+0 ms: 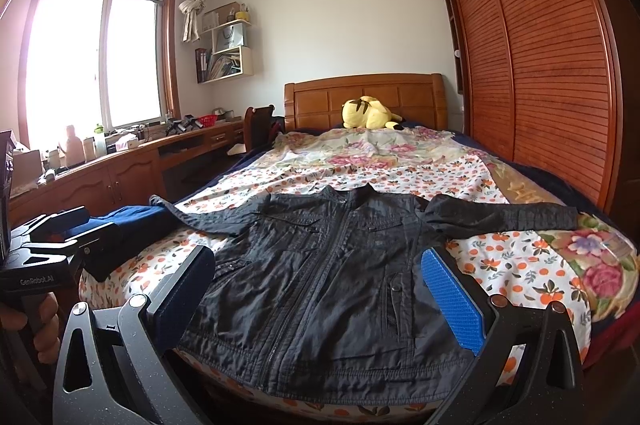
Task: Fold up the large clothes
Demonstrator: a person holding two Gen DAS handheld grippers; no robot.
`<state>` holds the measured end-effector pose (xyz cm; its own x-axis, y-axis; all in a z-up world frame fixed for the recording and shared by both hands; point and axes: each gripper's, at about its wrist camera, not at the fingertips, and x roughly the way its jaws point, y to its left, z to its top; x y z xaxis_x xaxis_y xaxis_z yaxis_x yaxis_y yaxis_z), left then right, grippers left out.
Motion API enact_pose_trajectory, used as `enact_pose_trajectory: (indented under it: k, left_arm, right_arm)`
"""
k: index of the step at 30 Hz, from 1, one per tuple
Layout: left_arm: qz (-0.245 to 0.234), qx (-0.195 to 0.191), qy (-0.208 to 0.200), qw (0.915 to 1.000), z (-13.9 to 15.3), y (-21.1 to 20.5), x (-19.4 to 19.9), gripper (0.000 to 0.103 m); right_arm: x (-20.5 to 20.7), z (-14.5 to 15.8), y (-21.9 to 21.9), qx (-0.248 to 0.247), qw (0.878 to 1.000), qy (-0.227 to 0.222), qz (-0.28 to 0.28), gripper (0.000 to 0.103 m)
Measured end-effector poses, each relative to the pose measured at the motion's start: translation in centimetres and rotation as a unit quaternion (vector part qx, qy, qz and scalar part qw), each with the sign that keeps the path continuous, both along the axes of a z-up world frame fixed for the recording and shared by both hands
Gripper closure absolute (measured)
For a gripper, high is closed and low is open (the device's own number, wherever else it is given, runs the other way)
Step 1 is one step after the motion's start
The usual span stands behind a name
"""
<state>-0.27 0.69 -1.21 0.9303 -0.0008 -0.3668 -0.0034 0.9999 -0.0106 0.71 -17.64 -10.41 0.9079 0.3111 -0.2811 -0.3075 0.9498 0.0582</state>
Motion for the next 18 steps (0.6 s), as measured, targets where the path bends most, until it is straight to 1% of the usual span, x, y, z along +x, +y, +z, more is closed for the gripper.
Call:
enact_pose_trajectory:
  k: [11, 12, 13, 18]
  left_arm:
    - [0.001, 0.001, 0.002, 1.0000, -0.3, -0.1, 0.1, 0.000]
    - [0.000, 0.001, 0.003, 1.0000, -0.6, -0.1, 0.2, 0.000]
    - [0.000, 0.001, 0.004, 1.0000, -2.0, -0.1, 0.5, 0.000]
    - [0.000, 0.002, 0.006, 1.0000, -2.5, 0.0, 0.3, 0.000]
  right_arm:
    - [0.0, -0.2, 0.0, 0.001, 1.000, 0.004, 0.000, 0.000]
    - [0.0, -0.2, 0.0, 0.001, 1.000, 0.004, 0.001, 0.000]
    - [-0.1, -0.2, -0.1, 0.001, 1.000, 0.005, 0.001, 0.000]
    - [0.0, -0.1, -0.1, 0.001, 1.000, 0.007, 0.001, 0.000]
